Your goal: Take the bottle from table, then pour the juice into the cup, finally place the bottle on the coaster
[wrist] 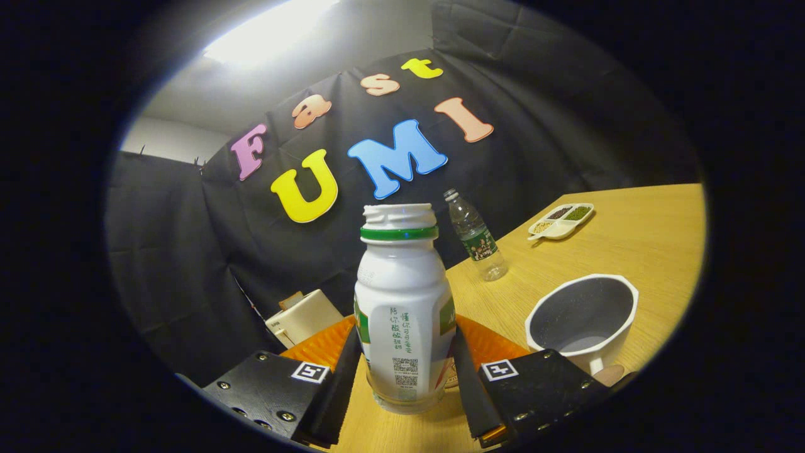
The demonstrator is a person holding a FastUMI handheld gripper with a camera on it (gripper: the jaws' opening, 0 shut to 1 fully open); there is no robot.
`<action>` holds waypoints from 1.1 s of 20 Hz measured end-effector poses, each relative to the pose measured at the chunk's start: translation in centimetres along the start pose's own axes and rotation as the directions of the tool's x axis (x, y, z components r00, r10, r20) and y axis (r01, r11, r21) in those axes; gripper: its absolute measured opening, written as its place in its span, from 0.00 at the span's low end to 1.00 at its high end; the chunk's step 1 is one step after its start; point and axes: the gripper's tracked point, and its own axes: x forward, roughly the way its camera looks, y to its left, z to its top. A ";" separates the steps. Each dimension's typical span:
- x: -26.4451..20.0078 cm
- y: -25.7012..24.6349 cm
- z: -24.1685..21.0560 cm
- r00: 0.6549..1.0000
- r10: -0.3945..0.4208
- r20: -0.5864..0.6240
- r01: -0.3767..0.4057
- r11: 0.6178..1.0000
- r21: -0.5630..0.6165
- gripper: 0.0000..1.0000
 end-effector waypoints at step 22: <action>6.5 -1.3 -2.5 0.996 -0.086 -0.029 0.066 0.904 -0.423 0.73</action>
